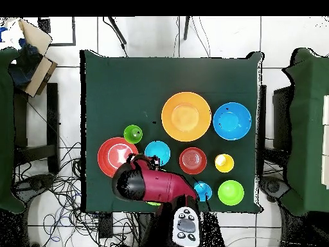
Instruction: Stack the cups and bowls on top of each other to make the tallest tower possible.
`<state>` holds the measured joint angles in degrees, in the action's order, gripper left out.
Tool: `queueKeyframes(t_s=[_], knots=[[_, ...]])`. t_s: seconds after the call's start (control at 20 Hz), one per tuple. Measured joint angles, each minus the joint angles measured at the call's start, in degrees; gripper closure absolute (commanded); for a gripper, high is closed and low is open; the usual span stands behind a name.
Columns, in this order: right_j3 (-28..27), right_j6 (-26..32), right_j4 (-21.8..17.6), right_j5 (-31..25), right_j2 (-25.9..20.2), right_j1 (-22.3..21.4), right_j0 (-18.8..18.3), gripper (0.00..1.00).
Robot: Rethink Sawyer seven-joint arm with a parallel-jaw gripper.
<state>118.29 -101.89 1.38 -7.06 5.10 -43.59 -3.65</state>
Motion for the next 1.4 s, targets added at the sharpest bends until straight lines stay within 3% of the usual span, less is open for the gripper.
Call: queueKeyframes(t_s=[1.4], knots=[[-0.01,0.00,0.07,0.01,-2.09,0.78,-1.44,0.00]])
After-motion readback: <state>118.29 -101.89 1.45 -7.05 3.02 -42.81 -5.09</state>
